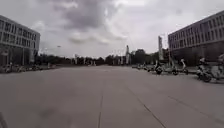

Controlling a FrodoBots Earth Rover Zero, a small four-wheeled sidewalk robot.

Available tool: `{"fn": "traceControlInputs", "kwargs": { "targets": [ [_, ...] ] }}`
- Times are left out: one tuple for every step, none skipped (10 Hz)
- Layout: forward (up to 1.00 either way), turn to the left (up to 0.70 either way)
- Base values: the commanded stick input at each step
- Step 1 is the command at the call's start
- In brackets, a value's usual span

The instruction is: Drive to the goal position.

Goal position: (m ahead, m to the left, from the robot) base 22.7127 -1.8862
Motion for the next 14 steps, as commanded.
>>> {"fn": "traceControlInputs", "kwargs": {
  "targets": [
    [0.70,0.00],
    [0.70,0.00],
    [0.70,0.00],
    [0.70,0.00],
    [0.70,0.00],
    [0.70,0.00],
    [0.70,0.00],
    [0.70,0.00],
    [0.70,0.00],
    [0.70,0.00],
    [0.70,0.00],
    [0.70,0.00],
    [0.70,0.00],
    [0.70,0.00]
  ]
}}
